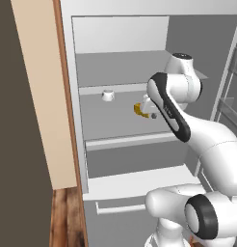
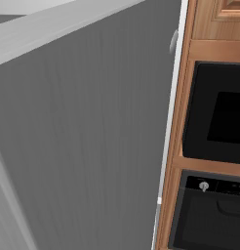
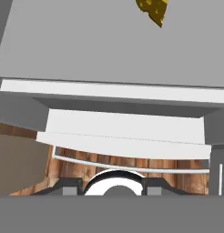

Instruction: Pick the cheese from the fridge and the cheese grater from the cabinet and place them next to the salad bowl.

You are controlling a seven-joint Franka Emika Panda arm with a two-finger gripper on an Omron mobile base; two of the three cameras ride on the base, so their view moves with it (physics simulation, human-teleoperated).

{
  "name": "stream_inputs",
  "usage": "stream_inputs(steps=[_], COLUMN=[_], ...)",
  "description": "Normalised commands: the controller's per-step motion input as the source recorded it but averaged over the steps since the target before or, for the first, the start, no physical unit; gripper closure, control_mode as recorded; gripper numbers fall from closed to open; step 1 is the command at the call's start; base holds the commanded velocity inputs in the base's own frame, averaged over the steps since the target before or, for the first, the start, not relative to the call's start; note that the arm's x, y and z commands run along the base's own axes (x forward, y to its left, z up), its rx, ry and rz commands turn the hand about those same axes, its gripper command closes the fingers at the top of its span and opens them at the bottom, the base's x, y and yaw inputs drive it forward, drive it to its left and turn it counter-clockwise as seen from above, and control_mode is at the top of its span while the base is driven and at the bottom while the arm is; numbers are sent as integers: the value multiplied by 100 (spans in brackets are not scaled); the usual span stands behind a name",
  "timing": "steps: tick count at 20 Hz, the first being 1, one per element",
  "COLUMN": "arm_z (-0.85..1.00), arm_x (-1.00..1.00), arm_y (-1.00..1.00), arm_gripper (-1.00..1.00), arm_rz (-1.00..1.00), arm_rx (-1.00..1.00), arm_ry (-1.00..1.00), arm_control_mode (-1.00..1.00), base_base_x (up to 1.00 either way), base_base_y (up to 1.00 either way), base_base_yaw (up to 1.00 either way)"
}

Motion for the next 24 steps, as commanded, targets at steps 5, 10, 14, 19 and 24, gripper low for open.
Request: stream_inputs(steps=[5,10,14,19,24], arm_z=[-1,0,-26,-16,-2], arm_x=[6,-21,-23,1,68], arm_y=[8,41,6,0,-20], arm_gripper=[-100,-100,-100,-100,-100], arm_rz=[0,0,0,-1,-2], arm_rx=[-1,0,-3,-7,-2], arm_ry=[-7,-15,-2,-1,0], arm_control_mode=[-100,-100,-100,-100,-100], base_base_x=[0,0,0,0,0], base_base_y=[0,0,0,0,0], base_base_yaw=[0,0,0,0,0])
